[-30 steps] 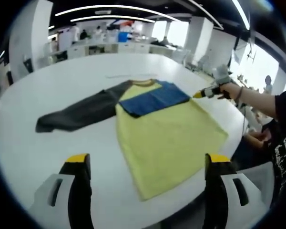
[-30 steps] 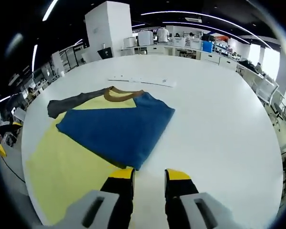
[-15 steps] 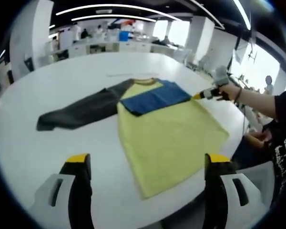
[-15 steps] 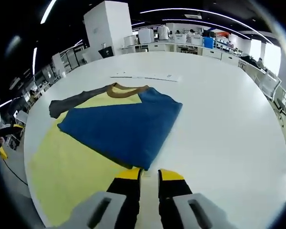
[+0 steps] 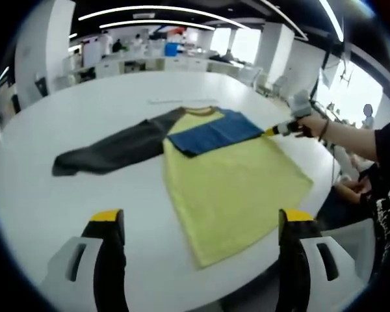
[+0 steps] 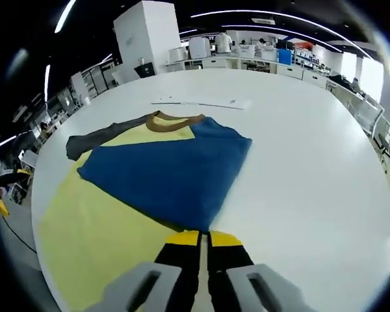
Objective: Fold the garment on the visible template until the final outline fits inside the template.
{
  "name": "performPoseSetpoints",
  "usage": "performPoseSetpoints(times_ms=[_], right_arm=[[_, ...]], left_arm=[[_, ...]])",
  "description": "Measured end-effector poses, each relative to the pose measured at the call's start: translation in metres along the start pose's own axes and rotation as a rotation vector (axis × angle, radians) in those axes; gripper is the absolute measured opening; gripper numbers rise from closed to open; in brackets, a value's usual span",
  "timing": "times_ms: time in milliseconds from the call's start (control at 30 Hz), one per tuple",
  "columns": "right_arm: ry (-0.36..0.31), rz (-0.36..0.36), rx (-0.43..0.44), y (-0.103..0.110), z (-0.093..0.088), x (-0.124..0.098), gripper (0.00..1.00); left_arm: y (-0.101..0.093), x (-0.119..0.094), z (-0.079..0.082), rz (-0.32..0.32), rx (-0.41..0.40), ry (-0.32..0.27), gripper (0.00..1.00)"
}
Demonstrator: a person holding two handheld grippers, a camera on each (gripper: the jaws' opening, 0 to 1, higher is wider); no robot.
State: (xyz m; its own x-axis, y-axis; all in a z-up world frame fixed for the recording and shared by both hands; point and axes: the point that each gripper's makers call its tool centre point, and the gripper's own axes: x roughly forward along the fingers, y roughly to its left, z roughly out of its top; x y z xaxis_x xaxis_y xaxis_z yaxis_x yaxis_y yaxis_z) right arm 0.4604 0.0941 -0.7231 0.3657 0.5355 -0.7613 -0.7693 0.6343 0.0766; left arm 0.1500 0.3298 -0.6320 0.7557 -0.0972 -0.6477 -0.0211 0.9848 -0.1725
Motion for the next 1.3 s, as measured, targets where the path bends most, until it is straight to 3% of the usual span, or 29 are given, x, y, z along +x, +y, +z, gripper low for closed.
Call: performPoseSetpoints(times_ms=[133, 200, 333, 467, 733, 1067, 1200, 1300], right_arm=[[-0.01, -0.011, -0.005, -0.004, 0.002, -0.003, 0.0], [0.002, -0.057, -0.047, -0.014, 0.0, -0.006, 0.0], [-0.02, 0.008, 0.049, -0.006, 0.002, -0.008, 0.0], [-0.011, 0.018, 0.075, -0.005, -0.001, -0.007, 0.0], [-0.03, 0.071, 0.121, 0.018, 0.001, -0.012, 0.02], [-0.011, 0.048, 0.126, 0.016, -0.002, -0.007, 0.04], [-0.01, 0.018, 0.133, 0.009, -0.002, -0.006, 0.1], [-0.014, 0.048, 0.126, 0.015, 0.0, -0.003, 0.05]], left_arm=[[0.0, 0.0, 0.0, -0.002, -0.001, -0.001, 0.94], [0.0, 0.001, 0.0, -0.004, 0.002, 0.002, 0.94], [0.0, 0.002, 0.0, -0.008, 0.003, -0.001, 0.94], [-0.001, 0.003, 0.0, -0.012, 0.007, 0.001, 0.94], [-0.001, 0.002, -0.002, -0.012, 0.01, 0.007, 0.93], [0.001, -0.001, -0.004, -0.005, 0.011, 0.011, 0.92], [0.002, -0.001, -0.005, -0.002, 0.009, 0.016, 0.92], [0.002, -0.001, -0.005, -0.003, 0.005, 0.013, 0.91]])
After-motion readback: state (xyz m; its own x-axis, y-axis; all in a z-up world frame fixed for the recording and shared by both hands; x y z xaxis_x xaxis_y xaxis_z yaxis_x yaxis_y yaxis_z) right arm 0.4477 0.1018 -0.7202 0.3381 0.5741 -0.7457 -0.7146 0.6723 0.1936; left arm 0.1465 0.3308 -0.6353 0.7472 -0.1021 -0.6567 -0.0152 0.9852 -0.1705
